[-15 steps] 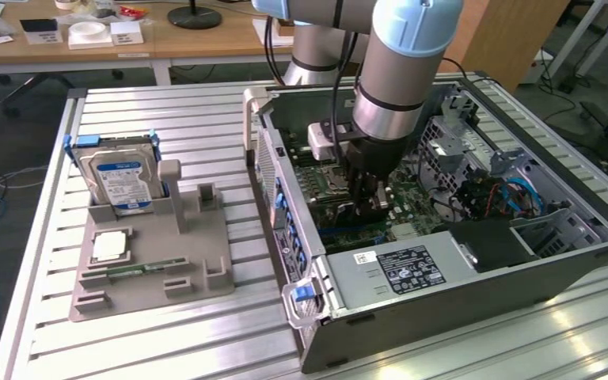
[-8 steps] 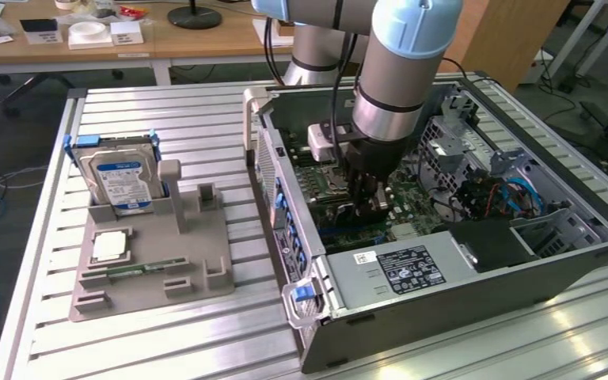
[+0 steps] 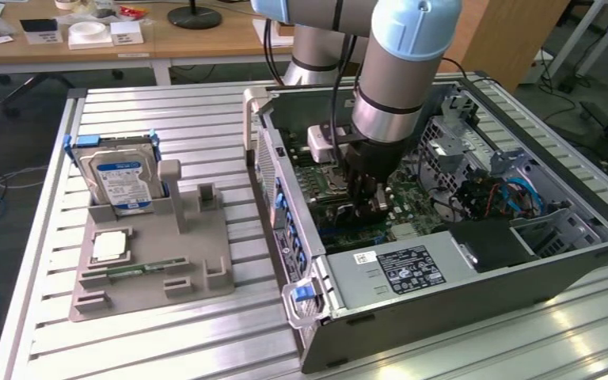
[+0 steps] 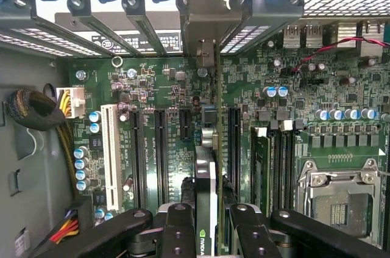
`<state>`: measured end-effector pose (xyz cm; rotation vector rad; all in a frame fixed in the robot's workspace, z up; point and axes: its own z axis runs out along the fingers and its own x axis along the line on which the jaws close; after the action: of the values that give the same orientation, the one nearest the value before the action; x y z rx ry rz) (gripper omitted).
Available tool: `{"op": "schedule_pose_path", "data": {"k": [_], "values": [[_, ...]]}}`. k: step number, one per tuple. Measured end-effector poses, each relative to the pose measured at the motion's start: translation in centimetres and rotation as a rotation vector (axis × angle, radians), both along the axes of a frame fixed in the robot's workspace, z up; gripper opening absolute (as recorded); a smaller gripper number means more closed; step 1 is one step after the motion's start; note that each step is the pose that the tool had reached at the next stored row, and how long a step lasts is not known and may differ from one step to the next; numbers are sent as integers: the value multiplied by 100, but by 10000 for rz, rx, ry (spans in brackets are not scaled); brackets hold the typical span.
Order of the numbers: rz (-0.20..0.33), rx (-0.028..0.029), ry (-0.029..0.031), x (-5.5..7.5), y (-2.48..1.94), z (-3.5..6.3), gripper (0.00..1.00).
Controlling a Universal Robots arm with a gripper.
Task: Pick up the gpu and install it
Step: 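Insert the gpu into the slot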
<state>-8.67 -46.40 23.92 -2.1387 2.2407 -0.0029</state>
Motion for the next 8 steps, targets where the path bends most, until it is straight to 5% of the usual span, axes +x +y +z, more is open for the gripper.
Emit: {"op": "schedule_pose_path", "data": {"k": [8], "values": [[0,3,-5,-18,0,-2,27]]}}
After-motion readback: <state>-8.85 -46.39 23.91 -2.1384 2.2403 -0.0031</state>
